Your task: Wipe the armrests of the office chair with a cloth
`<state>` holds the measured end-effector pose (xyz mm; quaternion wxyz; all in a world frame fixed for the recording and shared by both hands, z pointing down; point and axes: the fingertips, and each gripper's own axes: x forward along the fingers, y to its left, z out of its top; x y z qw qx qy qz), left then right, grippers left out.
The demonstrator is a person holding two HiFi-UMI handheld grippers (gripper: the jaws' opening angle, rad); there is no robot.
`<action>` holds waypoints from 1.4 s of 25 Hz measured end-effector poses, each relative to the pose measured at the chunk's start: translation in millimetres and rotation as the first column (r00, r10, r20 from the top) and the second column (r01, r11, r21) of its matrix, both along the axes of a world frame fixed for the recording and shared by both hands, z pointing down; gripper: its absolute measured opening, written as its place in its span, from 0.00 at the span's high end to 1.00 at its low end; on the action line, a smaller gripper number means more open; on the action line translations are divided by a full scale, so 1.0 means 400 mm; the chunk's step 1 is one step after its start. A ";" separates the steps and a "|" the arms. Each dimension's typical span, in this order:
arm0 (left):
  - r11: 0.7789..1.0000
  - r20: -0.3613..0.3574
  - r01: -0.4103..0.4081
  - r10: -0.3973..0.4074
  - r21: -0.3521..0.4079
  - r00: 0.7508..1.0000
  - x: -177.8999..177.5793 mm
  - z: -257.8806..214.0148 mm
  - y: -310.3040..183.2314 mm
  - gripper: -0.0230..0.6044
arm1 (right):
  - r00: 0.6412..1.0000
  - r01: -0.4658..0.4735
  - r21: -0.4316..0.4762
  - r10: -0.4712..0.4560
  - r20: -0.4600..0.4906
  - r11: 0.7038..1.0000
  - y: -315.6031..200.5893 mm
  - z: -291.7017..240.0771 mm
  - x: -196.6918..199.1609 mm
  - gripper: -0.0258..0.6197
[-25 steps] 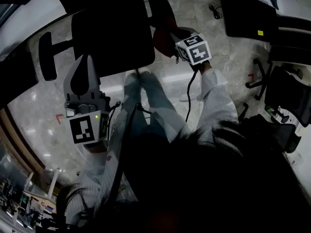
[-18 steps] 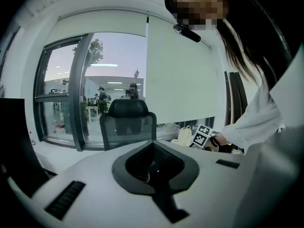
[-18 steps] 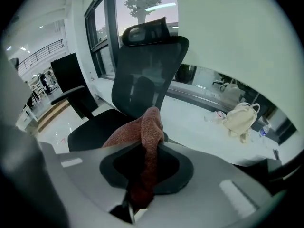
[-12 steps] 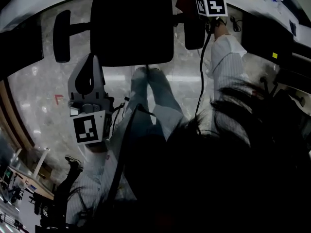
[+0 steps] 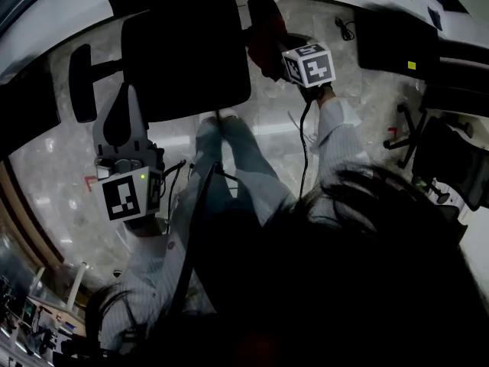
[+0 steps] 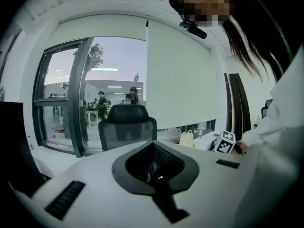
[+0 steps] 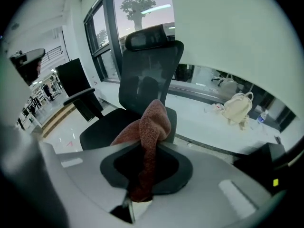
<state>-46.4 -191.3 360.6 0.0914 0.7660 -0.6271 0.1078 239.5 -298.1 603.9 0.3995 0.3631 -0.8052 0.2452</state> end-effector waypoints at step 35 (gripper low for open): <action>0.914 0.022 0.293 -0.311 0.282 0.950 -0.177 -0.334 0.217 0.96 | 0.794 -0.074 0.649 -0.349 0.497 0.757 0.303 -0.879 -0.308 0.90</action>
